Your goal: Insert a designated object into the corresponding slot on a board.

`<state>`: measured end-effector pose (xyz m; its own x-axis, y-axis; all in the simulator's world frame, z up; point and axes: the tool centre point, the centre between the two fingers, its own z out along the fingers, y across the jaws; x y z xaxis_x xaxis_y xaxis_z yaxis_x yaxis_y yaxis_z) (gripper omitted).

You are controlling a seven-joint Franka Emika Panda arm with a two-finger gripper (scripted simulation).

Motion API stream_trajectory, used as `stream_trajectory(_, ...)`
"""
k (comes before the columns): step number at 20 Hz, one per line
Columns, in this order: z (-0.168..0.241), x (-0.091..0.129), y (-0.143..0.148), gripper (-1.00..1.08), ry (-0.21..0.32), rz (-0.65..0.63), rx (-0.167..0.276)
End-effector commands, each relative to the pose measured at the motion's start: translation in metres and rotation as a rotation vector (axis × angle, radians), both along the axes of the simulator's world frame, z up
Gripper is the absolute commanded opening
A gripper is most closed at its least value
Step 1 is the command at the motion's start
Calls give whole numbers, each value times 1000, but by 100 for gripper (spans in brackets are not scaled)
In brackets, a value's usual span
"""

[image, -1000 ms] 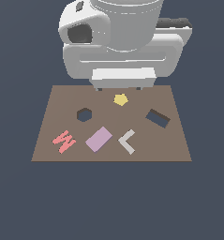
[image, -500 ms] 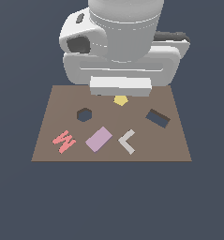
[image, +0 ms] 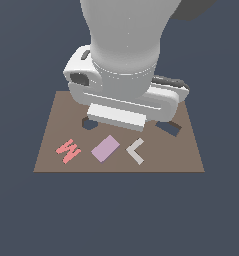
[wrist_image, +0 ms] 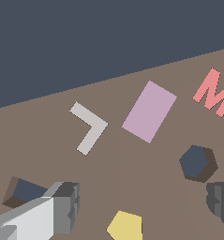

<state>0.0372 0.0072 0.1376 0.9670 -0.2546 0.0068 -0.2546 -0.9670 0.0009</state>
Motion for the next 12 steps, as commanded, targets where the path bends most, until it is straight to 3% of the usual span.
stream_trajectory(1, -14, 9, -5, 100, 1, -83, 0)
stream_trajectory(12, -67, 39, -32, 100, 4, -408, 2)
